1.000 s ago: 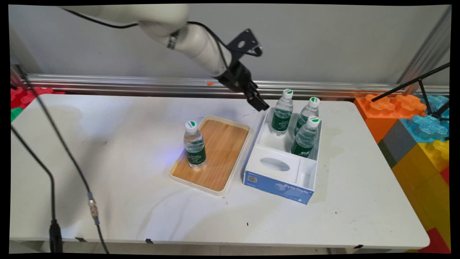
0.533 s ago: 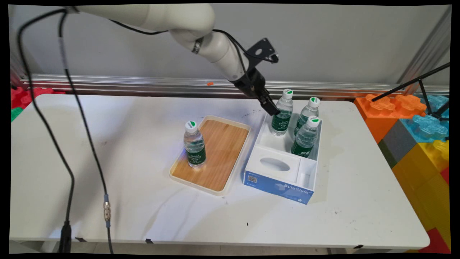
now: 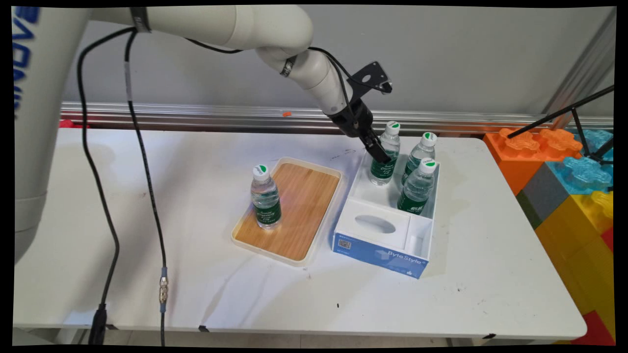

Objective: Pick up the green bottle from the white box, then place the picked object on the tray

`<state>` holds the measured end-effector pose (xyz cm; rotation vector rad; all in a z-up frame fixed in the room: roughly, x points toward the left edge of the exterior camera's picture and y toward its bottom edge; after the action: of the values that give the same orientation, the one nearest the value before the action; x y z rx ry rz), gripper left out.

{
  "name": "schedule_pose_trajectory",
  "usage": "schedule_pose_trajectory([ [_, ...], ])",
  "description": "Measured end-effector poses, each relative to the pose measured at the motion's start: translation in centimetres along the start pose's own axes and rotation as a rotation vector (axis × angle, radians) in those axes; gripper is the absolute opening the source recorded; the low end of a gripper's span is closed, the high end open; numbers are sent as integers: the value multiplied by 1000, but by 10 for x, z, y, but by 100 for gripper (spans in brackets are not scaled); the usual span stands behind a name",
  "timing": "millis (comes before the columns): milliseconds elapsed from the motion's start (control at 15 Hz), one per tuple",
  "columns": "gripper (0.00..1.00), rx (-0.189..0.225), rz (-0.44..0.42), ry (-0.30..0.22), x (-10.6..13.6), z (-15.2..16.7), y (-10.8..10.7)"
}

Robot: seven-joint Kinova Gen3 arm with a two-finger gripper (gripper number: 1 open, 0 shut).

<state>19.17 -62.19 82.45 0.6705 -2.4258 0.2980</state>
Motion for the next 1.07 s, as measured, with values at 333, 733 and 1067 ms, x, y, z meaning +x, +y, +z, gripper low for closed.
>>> schedule_pose_trajectory([
  [333, 100, -15, -2, 2, 1, 13, -6],
  [733, 100, -35, -9, 10, -1, 25, -12],
  [1067, 0, -50, -15, 16, -4, 31, -15],
])
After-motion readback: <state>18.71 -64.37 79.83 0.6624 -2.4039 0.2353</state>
